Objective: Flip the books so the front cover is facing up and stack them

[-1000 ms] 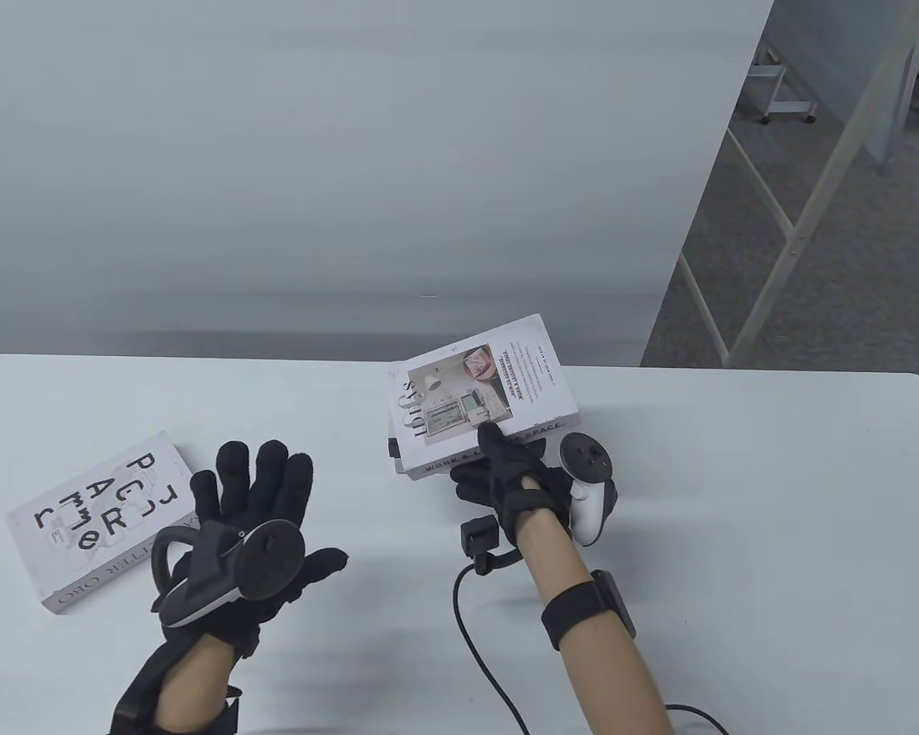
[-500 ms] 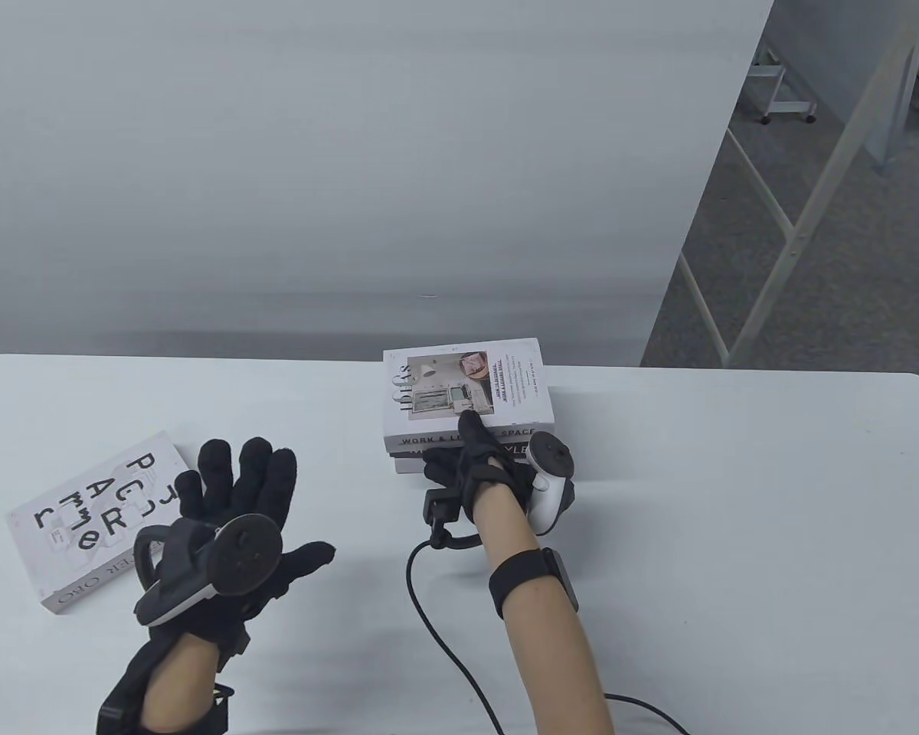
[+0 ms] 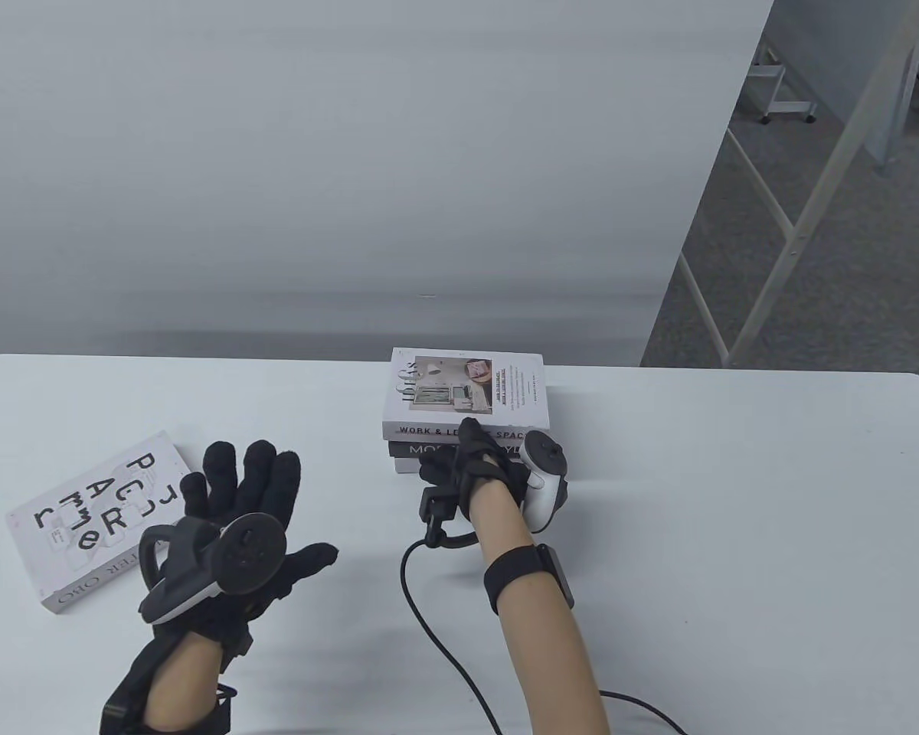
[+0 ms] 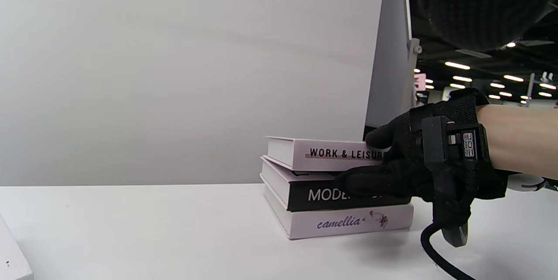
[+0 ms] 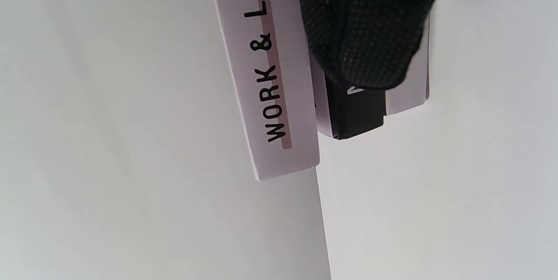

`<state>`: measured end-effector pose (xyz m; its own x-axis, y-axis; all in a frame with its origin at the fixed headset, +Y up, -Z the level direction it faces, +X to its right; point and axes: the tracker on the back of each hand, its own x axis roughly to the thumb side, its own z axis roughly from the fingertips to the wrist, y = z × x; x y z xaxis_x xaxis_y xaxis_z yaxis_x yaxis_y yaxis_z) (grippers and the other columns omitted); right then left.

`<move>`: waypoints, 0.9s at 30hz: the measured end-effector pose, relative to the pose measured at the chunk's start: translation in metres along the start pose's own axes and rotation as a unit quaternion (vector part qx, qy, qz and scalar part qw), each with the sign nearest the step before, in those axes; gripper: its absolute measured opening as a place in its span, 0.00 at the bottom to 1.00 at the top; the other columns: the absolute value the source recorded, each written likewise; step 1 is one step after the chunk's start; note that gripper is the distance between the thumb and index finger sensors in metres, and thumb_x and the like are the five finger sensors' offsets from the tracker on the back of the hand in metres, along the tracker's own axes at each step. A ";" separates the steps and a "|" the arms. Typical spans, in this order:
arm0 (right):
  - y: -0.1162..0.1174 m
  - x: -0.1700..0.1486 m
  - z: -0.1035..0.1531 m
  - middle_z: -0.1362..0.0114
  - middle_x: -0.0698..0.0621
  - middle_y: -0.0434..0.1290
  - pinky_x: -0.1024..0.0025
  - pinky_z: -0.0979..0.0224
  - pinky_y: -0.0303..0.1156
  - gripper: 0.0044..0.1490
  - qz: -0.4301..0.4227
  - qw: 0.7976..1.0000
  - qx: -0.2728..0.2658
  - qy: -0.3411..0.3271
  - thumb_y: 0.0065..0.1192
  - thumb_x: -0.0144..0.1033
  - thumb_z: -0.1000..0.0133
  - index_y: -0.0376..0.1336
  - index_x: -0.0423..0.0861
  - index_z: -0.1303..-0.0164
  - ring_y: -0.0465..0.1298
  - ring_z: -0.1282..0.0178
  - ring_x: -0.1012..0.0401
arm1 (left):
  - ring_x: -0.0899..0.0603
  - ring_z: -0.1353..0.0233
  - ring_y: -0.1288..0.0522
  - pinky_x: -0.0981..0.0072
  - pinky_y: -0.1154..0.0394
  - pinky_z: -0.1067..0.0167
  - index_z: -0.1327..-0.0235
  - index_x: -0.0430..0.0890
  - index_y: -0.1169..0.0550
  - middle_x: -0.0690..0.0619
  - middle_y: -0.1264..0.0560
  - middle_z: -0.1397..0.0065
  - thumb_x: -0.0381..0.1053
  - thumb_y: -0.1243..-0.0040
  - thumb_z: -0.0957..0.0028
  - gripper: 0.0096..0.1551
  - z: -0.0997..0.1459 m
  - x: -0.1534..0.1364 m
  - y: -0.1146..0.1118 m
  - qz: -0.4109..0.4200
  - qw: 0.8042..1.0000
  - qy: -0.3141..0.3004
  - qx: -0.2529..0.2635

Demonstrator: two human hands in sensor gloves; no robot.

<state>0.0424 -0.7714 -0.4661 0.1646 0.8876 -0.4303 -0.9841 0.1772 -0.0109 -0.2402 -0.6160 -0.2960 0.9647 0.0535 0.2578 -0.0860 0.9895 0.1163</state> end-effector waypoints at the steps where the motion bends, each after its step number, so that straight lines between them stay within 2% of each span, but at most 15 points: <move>1: 0.000 0.000 0.000 0.33 0.22 0.59 0.61 0.41 0.81 0.48 0.004 1.000 0.001 -0.001 0.36 0.49 0.38 0.36 0.21 0.31 0.77 0.38 0.43 | 0.19 0.26 0.62 0.21 0.56 0.36 0.18 0.38 0.44 0.32 0.51 0.18 0.77 0.44 0.59 0.65 0.000 0.000 0.000 0.000 1.000 0.000 0.000; 12: -0.006 -0.003 -0.004 0.32 0.19 0.57 0.58 0.40 0.80 0.49 0.054 0.998 0.016 -0.006 0.37 0.47 0.38 0.33 0.20 0.31 0.76 0.38 0.42 | 0.19 0.26 0.62 0.21 0.56 0.36 0.18 0.38 0.44 0.32 0.51 0.18 0.77 0.44 0.58 0.64 -0.001 0.000 0.000 0.001 1.000 0.002 -0.004; 27: -0.009 0.003 0.003 0.32 0.16 0.53 0.55 0.40 0.79 0.47 0.130 0.990 0.053 -0.027 0.37 0.46 0.38 0.29 0.26 0.30 0.75 0.37 0.39 | 0.19 0.26 0.61 0.21 0.55 0.36 0.18 0.38 0.44 0.32 0.51 0.18 0.77 0.44 0.58 0.64 -0.005 0.006 -0.006 -0.009 1.000 -0.003 -0.017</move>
<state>0.0523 -0.7692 -0.4641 -0.0871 0.9297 -0.3578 -0.9818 -0.0192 0.1889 -0.2325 -0.6212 -0.2999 0.9647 0.0347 0.2610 -0.0597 0.9943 0.0883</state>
